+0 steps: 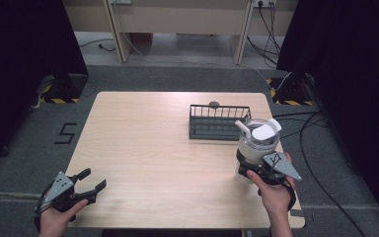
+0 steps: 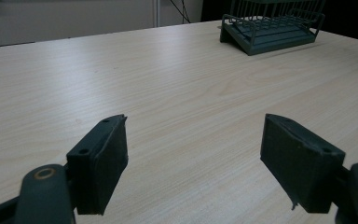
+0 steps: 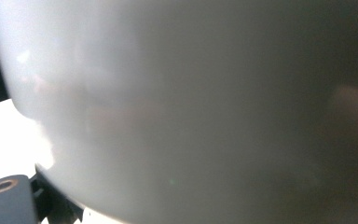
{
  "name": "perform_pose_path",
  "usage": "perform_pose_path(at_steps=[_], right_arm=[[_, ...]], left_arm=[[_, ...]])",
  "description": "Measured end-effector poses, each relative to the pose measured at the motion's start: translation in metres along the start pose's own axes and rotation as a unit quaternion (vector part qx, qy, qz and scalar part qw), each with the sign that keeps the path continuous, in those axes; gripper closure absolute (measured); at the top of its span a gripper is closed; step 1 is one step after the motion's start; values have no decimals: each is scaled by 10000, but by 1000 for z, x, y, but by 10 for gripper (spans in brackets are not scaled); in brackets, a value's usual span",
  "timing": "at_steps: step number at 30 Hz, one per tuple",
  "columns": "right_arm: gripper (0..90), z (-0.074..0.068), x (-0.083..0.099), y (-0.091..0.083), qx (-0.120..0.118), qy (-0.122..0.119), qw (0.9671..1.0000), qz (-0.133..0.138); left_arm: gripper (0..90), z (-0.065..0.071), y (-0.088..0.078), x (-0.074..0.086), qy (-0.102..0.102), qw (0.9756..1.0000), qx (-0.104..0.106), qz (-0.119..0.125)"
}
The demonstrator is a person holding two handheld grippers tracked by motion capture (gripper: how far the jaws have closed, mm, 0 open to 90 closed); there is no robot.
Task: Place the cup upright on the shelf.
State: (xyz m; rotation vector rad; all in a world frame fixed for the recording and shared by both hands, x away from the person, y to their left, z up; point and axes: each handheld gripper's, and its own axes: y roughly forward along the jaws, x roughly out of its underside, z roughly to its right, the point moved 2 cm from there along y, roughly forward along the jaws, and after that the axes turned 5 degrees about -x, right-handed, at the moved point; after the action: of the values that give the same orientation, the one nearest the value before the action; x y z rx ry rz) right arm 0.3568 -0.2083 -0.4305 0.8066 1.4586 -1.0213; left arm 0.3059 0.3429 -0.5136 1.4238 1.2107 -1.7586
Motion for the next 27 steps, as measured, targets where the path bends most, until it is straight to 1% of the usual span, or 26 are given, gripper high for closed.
perform_pose_path(at_steps=[2, 8, 15, 19, 23, 27], right_arm=[[97, 0, -1, 1, -23, 47, 10000, 4], [97, 1, -6, 8, -35, 73, 10000, 33], [96, 2, -15, 16, -51, 80, 9999, 87], [96, 2, -22, 22, -57, 28, 9999, 119], [96, 3, -29, 30, -61, 35, 9999, 135], [96, 4, -34, 35, -67, 54, 9998, 174]], left_arm=[[222, 0, 0, 0, 0, 10000, 0, -1], [223, 0, 0, 0, -5, 10000, 2, -2], [224, 0, 0, 0, -9, 10000, 0, -7], [225, -1, 0, 0, -11, 10000, -3, 5], [228, -1, 0, 0, -17, 10000, 6, 11], [229, -1, 0, 0, -33, 10000, 3, 16]])
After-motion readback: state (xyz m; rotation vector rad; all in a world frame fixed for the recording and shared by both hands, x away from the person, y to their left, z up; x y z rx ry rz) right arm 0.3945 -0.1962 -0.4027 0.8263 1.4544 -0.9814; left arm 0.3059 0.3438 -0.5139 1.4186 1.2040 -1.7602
